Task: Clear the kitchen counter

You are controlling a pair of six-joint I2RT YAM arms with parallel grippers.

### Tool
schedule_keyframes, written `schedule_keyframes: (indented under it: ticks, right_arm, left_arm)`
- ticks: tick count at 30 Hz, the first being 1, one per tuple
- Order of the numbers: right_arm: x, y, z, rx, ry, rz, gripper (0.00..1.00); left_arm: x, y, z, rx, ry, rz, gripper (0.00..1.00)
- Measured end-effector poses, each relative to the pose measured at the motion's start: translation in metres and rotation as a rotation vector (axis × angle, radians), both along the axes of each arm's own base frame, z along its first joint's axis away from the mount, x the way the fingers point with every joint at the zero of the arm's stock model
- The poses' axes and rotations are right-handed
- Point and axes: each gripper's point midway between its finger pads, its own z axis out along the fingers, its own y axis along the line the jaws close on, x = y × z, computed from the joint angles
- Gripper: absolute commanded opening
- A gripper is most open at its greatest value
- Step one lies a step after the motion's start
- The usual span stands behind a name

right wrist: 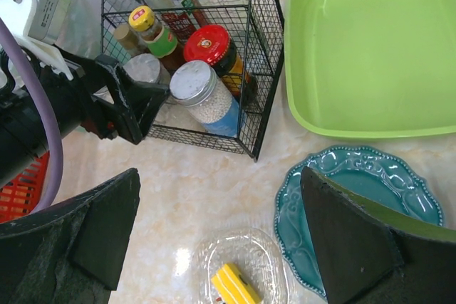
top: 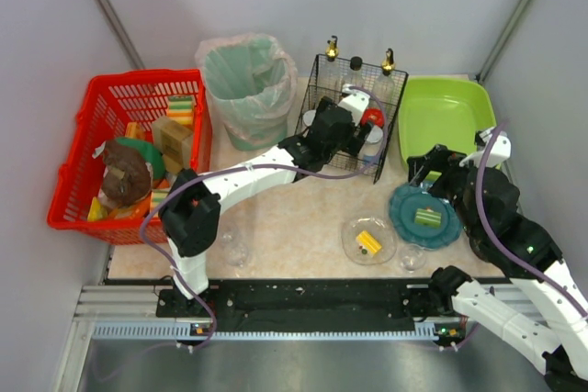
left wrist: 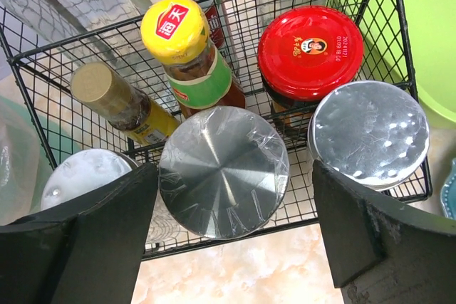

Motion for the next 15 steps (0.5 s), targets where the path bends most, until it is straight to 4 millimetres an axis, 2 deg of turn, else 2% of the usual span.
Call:
schedule_keyframes:
  ticks: [5,8,11,15]
  right_arm:
    - [0.000,0.000,-0.001,-0.002,0.003,0.000,0.91]
    - [-0.001,0.000,-0.001,-0.003,0.005,0.000,0.92]
    - [-0.001,0.000,-0.001,-0.004,0.006,0.001,0.91]
    - [0.000,0.002,-0.005,-0.013,0.024,0.007,0.92]
  left_arm:
    - [-0.002,0.000,0.000,-0.003,0.007,-0.007,0.93]
    - [-0.007,-0.001,0.013,-0.029,0.005,-0.024,0.94]
    - [-0.016,0.001,0.041,-0.085,-0.013,-0.055,0.95]
    - [-0.040,0.011,0.100,-0.210,-0.058,-0.110,0.95]
